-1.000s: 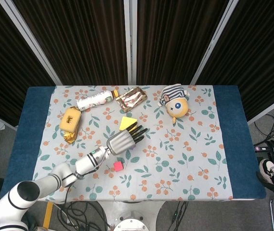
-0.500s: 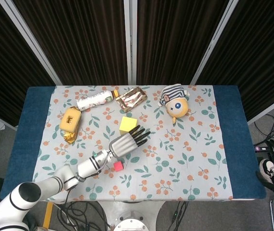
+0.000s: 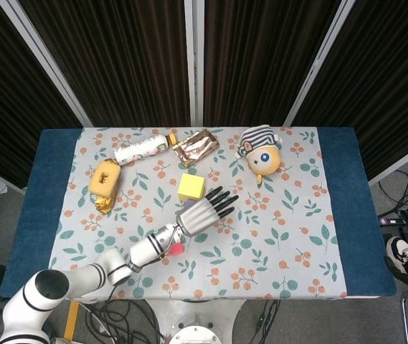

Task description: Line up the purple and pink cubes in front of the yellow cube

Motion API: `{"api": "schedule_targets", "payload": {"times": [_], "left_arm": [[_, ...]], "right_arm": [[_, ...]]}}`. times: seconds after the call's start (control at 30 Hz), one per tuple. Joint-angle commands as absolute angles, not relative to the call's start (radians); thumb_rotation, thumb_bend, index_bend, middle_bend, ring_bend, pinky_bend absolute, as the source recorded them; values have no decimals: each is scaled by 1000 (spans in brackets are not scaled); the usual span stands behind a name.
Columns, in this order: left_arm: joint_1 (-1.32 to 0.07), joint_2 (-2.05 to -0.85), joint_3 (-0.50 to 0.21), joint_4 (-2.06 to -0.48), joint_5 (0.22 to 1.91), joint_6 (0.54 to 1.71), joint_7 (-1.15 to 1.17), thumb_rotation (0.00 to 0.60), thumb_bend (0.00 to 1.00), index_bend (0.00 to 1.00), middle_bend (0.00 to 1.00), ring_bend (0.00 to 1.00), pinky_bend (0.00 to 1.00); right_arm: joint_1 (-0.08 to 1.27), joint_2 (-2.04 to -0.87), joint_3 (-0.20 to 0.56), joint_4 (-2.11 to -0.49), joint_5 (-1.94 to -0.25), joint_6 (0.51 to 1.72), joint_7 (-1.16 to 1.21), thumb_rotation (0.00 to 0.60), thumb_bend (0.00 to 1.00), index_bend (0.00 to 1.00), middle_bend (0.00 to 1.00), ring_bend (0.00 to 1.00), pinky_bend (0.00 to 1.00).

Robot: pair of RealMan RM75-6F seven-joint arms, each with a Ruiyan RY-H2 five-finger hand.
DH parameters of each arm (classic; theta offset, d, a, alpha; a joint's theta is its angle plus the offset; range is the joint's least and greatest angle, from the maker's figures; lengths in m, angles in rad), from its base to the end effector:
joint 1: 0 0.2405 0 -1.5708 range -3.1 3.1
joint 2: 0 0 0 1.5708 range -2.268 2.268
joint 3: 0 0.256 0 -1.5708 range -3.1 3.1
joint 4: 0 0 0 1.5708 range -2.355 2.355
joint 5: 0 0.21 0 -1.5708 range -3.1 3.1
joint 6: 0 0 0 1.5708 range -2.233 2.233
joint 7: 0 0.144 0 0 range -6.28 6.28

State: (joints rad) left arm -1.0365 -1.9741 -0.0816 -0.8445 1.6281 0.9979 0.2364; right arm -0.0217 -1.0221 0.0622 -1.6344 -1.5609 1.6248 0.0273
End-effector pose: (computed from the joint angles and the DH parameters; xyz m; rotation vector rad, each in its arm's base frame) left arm -0.0462 0.3497 -0.1256 -2.2511 -0.1169 -1.0784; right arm -0.3124 -0.1493 0.2037 1.3145 -0.7908 0.9186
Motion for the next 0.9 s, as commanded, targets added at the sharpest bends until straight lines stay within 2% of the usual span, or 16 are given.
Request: {"api": "schedule_targets", "payload": {"times": [0.03, 0.53, 0.9], "left_arm": [[-1052, -1987, -104, -839, 1606, 977, 246, 600, 20, 222, 70, 91, 120], [-1101, -2037, -189, -778, 1497, 891, 342, 600, 14, 222, 69, 92, 120], [-1123, -2062, -212, -745, 1450, 862, 415, 600, 12, 222, 70, 91, 120]], "right_arm": [[-23, -1022, 62, -1632, -1562, 1627, 29, 600, 139, 0, 66, 1, 111], [-29, -1019, 63, -1620, -1561, 1633, 48, 600, 139, 0, 66, 1, 112], [-34, -1019, 63, -1612, -1559, 1637, 57, 600, 139, 0, 66, 1, 113]]}}
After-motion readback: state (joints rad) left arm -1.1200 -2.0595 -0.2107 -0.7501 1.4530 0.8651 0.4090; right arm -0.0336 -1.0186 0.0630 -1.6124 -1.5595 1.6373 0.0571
